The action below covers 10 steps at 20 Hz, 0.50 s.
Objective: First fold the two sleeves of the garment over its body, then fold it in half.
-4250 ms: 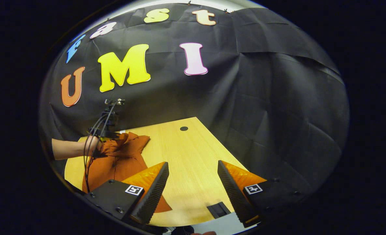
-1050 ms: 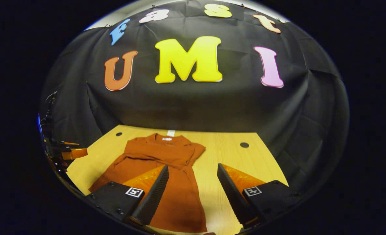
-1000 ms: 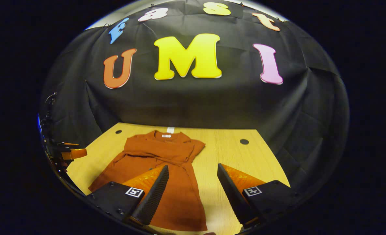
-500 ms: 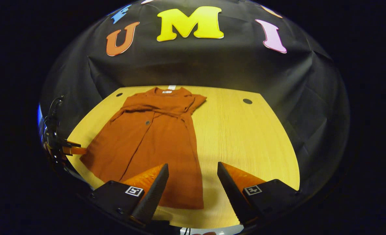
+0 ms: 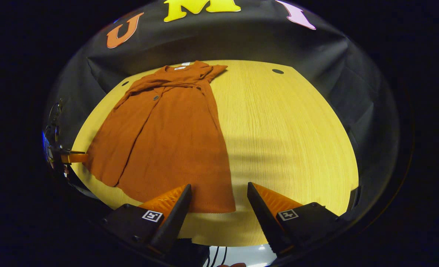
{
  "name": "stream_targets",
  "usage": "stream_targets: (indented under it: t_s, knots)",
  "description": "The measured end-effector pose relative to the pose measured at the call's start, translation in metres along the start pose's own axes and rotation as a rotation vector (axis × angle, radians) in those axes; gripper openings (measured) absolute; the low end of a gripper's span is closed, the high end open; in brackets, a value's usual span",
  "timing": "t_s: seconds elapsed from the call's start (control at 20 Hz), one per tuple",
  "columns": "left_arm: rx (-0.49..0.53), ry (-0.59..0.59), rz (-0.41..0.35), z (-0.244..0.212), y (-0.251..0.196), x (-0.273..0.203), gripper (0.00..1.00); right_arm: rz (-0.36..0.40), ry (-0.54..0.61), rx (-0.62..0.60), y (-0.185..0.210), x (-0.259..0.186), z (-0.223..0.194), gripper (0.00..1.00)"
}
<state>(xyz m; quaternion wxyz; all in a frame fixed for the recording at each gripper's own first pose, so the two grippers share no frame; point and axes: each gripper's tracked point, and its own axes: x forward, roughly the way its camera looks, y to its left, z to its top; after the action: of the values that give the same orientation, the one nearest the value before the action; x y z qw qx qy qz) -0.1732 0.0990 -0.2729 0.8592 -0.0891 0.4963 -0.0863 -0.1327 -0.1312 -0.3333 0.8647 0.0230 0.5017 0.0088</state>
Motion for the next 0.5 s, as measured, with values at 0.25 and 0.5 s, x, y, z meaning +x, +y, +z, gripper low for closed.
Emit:
stream_targets:
  t_s: [0.25,0.5]
  knots:
    - [0.008,0.0,-0.052,-0.007,-0.022,-0.001,0.98,-0.004,0.06,-0.03,0.008,0.01,-0.015,0.96]
    - [-0.015,0.002,-0.122,-0.012,-0.039,0.004,0.82,-0.001,0.057,-0.031,0.012,0.015,-0.014,0.83]
